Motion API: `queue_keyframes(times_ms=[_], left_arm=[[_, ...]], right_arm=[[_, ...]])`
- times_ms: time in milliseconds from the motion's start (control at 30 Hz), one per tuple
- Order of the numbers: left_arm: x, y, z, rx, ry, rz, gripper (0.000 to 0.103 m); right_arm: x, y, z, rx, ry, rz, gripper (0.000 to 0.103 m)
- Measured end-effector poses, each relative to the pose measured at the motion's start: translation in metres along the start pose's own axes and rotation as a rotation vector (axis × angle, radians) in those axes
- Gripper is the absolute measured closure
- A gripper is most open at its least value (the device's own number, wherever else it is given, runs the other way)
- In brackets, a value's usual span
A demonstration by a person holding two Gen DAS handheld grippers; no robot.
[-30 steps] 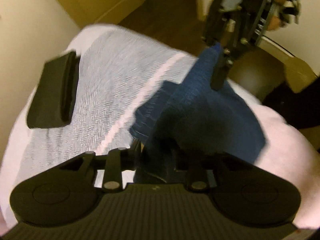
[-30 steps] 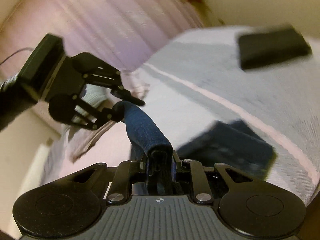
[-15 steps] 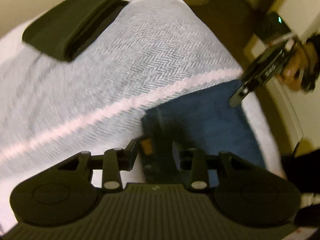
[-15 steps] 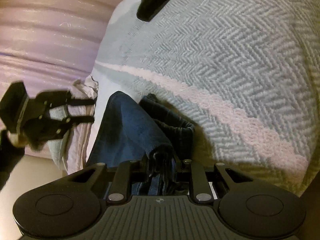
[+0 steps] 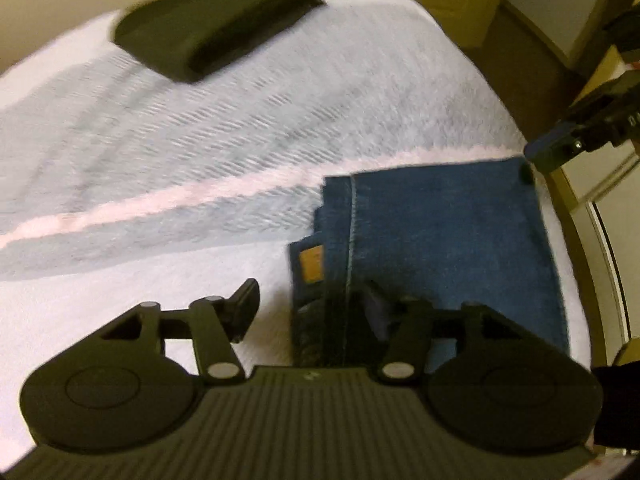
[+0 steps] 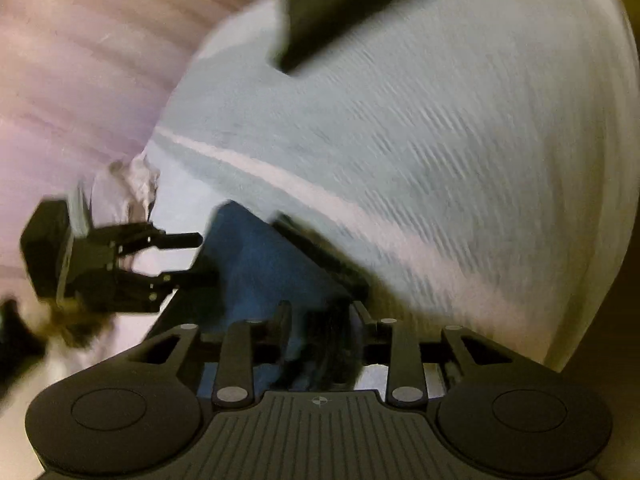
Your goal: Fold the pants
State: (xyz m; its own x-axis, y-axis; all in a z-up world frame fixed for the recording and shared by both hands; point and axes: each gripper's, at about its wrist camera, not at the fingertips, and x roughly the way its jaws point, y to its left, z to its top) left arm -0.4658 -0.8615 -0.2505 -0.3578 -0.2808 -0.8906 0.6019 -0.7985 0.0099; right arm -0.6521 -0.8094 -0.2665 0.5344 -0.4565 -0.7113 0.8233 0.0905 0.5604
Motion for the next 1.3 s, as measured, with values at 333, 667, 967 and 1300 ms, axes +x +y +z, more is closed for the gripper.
queue_keyframes(times_ms=[333, 667, 967, 1300], left_arm=[[-0.094, -0.003, -0.115, -0.430, -0.058, 0.119, 0.053], [-0.108, -0.061, -0.199, -1.012, -0.037, 0.214, 0.018], [-0.062, -0.095, -0.222, -1.325, -0.199, 0.168, 0.017], [-0.018, -0.097, -0.244, -1.378, -0.304, 0.004, 0.024]], right_arm=[[0.072, 0.016, 0.018, -0.230, 0.196, -0.023, 0.073], [0.073, 0.010, 0.067, -0.330, 0.346, 0.115, 0.027], [0.147, -0.010, 0.069, -0.457, 0.639, 0.221, 0.027], [0.175, -0.006, 0.049, -0.457, 0.752, 0.329, 0.030]])
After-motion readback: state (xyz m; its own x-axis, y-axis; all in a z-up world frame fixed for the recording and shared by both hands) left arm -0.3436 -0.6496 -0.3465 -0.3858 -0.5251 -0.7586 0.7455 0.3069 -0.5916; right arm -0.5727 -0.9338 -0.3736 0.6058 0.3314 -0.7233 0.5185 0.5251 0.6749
